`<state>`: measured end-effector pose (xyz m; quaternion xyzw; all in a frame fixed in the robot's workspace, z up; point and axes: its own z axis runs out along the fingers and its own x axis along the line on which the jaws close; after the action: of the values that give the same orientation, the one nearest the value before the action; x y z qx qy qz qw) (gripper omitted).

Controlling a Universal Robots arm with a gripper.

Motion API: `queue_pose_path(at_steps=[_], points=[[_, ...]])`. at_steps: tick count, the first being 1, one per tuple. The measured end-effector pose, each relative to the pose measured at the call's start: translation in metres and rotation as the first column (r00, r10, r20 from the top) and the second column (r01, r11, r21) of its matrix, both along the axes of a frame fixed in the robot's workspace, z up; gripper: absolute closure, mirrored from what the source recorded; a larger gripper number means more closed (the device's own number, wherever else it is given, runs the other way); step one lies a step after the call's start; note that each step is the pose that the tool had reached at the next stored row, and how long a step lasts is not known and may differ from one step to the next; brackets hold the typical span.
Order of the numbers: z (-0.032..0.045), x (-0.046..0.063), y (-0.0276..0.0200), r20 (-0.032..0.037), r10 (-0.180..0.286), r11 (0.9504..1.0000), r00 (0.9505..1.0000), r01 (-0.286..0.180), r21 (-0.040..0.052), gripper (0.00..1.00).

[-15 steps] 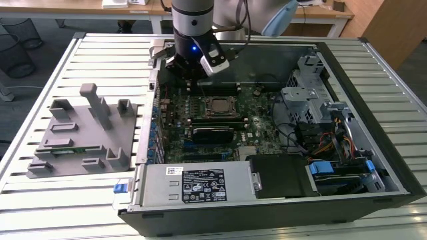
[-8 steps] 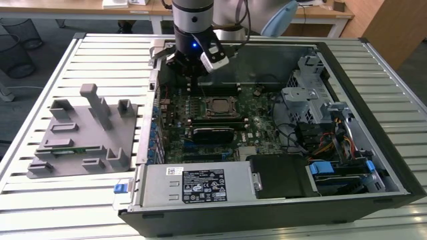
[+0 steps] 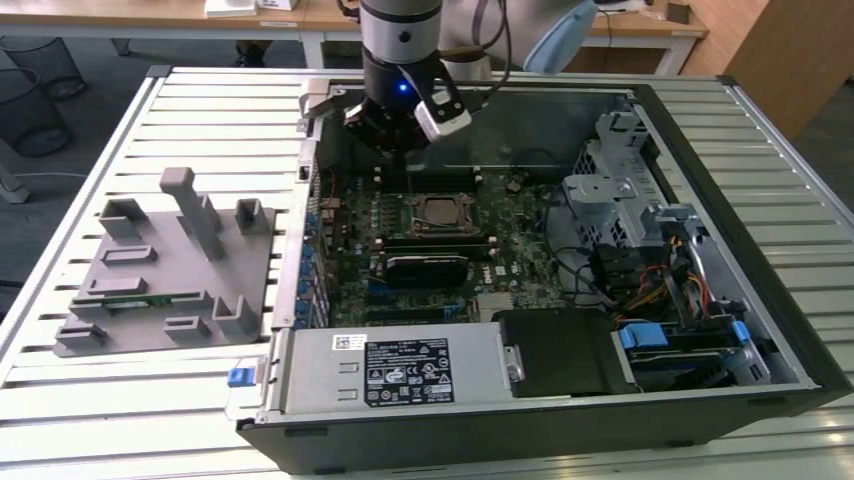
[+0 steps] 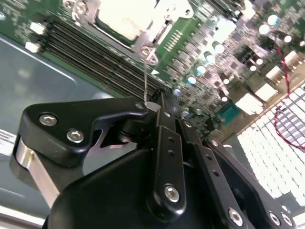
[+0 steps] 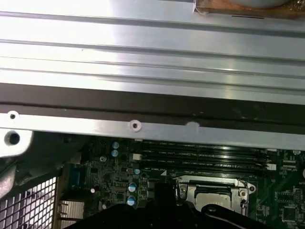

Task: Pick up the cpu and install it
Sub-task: 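Install the first cpu locking lever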

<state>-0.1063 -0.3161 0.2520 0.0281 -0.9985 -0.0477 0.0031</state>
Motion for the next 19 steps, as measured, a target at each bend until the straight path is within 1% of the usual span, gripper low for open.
queue_pose_path(at_steps=[4,6,7,10,11,12,13,16,19], points=[[-0.0009,0.016,0.0,-0.0045,0.0,1.0,1.0,0.0,0.0018,0.89],[-0.0019,0.018,-0.0001,-0.0047,0.0,1.0,1.0,0.0,0.0037,0.89],[-0.0019,0.018,-0.0007,-0.005,0.0,1.0,1.0,0.0,0.0094,0.89],[-0.0027,0.018,-0.0033,-0.0051,0.001,0.9988,1.0,0.0,0.0487,0.89],[-0.0034,0.018,-0.004,-0.0048,0.001,0.9983,1.0,0.0,0.0582,0.89],[-0.0039,0.018,-0.004,-0.0047,0.001,0.9982,1.0,0.0,0.0596,0.89],[-0.0041,0.018,-0.004,-0.0047,0.0,0.9983,1.0,0.0,0.0588,0.89],[-0.0049,0.019,-0.0041,-0.0046,0.001,0.9987,1.0,0.0,0.0511,0.89],[-0.0073,0.022,-0.0041,-0.0046,0.0,0.9989,1.0,0.0,0.0469,0.89]])
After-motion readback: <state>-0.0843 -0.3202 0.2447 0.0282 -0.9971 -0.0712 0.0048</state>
